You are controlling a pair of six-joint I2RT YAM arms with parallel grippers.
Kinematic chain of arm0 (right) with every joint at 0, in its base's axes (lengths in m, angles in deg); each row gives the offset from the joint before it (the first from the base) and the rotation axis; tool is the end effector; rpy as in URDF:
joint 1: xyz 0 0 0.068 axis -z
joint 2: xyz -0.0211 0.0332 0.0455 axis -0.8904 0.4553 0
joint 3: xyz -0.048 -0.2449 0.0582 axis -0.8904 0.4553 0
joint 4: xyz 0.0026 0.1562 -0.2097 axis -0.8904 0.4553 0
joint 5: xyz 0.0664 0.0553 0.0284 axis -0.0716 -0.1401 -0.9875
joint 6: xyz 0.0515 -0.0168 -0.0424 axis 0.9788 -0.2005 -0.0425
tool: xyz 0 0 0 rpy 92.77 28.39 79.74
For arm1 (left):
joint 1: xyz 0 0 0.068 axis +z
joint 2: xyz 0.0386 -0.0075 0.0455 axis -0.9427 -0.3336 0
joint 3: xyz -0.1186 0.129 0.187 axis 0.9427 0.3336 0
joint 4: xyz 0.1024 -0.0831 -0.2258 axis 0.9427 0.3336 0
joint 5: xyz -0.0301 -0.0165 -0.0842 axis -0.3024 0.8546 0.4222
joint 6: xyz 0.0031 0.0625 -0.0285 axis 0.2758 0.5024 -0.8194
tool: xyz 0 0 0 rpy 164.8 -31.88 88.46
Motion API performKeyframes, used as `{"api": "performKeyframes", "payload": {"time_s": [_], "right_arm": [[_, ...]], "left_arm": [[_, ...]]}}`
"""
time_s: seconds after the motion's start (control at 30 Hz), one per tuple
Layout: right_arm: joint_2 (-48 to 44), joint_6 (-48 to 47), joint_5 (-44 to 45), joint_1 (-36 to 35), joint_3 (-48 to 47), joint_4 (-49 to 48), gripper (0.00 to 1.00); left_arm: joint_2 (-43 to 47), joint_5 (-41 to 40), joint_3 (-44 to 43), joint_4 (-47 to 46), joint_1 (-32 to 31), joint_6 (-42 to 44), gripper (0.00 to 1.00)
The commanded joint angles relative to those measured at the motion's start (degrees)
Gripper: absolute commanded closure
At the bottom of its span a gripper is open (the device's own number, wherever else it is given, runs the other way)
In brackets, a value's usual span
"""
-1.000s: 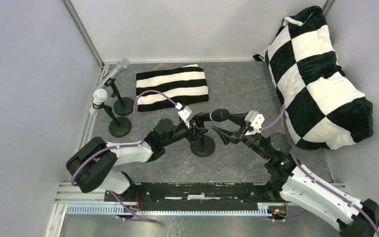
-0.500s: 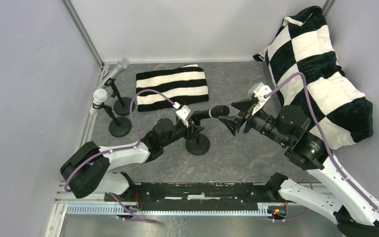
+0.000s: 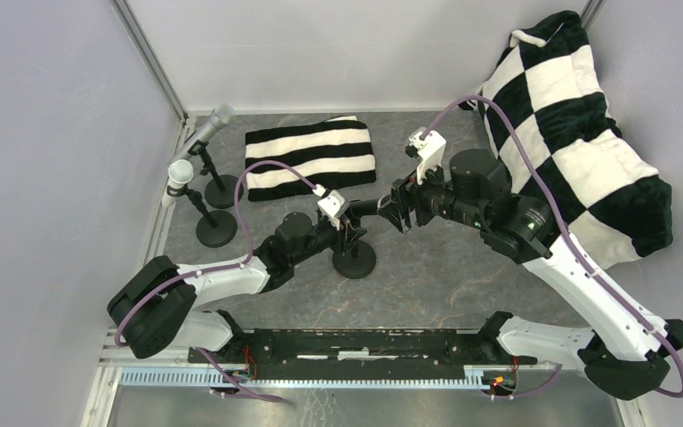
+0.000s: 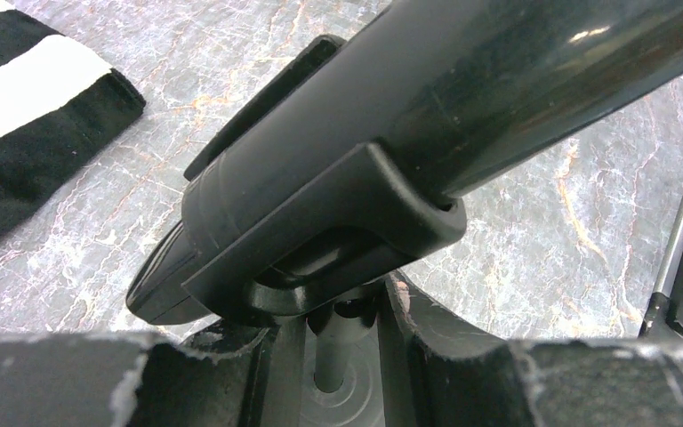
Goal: Attach the microphones to the stand
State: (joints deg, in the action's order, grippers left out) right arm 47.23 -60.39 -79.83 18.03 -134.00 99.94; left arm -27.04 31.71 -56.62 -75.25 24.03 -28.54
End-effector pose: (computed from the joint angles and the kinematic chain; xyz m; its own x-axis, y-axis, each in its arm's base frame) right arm 0.1640 0.1709 0.4084 -0.3957 -0.1523 -0.9057 -0.7080 0.6787 0.1952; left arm 0.2007 -0.2203 0.1898 -0.2422 0.0332 -0.9697 0.7680 0.6172 -0.1707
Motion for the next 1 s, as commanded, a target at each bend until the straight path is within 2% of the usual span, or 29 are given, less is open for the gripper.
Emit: {"api": "performKeyframes", "payload": {"time_s": [0.0, 0.27, 0.83, 0.97], "right_arm": [[1.31, 1.42, -0.77, 0.12, -1.55, 3.01, 0.27], [4.42, 1.44, -4.54, 1.21, -0.60, 1.93, 0.31], [9.39, -1.35, -5.20, 2.87, -2.07, 5.58, 0.42], [10.41, -2.32, -4.05, 2.83, -3.00, 7.38, 0.53]], "left_arm": [[0.44, -0.76, -1.82, -1.24, 0.07, 2.95, 0.98], [0.45, -0.61, -1.31, -1.40, 0.07, 3.22, 0.98], [0.17, -0.57, -1.17, -1.24, 0.02, 3.84, 0.98], [0.08, -0.52, -1.51, -0.50, -0.10, 4.29, 0.98]]}}
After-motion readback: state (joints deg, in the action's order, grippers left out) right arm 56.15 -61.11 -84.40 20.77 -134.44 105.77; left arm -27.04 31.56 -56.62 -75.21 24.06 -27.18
